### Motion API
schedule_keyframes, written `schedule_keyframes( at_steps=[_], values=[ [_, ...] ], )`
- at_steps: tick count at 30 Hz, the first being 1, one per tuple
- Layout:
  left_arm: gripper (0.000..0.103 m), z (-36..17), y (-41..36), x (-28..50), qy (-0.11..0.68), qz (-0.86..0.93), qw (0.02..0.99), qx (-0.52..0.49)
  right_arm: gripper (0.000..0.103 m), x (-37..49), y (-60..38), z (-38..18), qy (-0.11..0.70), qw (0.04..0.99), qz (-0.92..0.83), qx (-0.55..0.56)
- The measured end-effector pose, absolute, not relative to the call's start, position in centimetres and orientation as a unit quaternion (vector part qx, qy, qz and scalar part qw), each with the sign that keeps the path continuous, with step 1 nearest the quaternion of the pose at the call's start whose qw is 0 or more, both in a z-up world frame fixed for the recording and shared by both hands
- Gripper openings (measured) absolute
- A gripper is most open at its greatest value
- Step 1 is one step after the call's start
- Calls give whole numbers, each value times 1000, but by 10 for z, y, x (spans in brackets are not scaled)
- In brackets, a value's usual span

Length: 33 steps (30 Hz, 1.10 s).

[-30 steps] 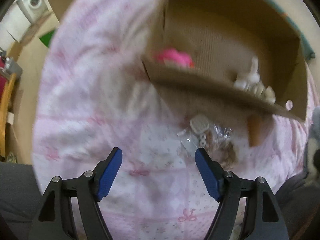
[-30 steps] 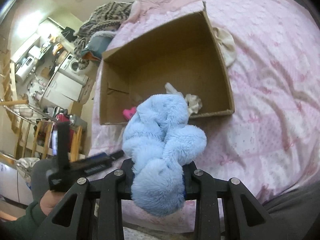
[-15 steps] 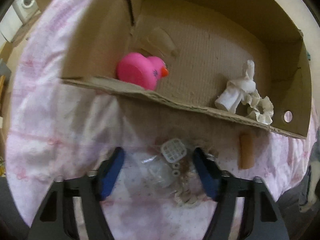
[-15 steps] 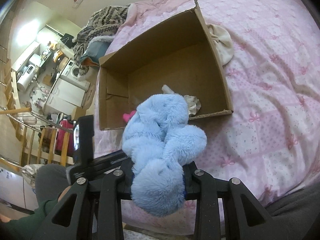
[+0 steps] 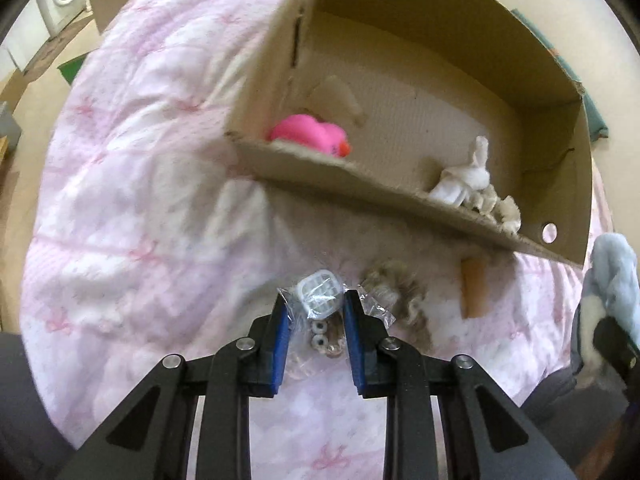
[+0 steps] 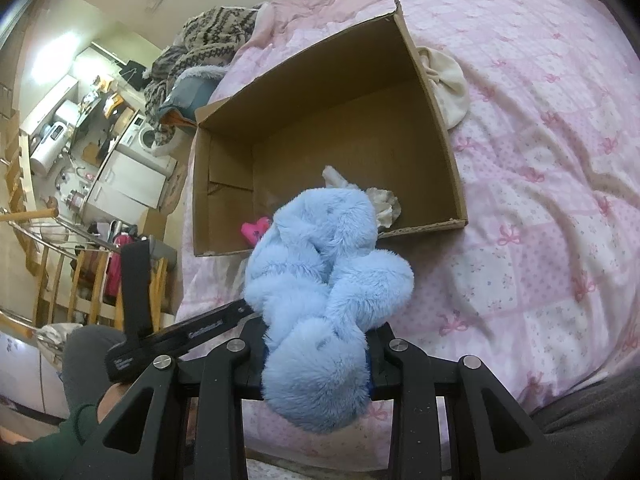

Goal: Organize soft objects
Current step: 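Grasp the clear plastic bag with the left tool while the right tool lifts the blue scrunchie, then carry the bag into the box with the left tool while the right tool carries the blue scrunchie in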

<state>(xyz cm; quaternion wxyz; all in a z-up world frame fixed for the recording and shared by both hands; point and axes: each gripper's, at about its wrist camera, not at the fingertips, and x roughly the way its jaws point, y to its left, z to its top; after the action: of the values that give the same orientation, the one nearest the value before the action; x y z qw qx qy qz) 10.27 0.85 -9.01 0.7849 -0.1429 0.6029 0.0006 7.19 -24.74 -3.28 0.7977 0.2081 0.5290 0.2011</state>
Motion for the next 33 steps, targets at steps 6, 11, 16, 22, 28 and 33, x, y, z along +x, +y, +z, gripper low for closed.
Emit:
schedule_keyframes(
  at_steps=[6, 11, 16, 22, 28, 33],
  values=[
    [23, -76, 16, 86, 600, 26, 792, -115, 34, 71, -240, -30, 528, 802, 206, 189],
    [23, -62, 25, 66, 590, 40, 801, -94, 34, 68, -232, -26, 520, 808, 216, 173],
    [23, -50, 18, 57, 581, 36, 809, -87, 34, 57, -225, -17, 504, 821, 222, 149],
    [23, -40, 0, 58, 563, 31, 823, -71, 34, 48, -216, -11, 492, 831, 228, 123],
    [23, -26, 7, 59, 552, 32, 829, -83, 34, 40, -222, 5, 454, 847, 242, 132],
    [23, 6, 13, 59, 514, 32, 854, -77, 34, 40, -231, 18, 438, 857, 233, 142]
  ],
)
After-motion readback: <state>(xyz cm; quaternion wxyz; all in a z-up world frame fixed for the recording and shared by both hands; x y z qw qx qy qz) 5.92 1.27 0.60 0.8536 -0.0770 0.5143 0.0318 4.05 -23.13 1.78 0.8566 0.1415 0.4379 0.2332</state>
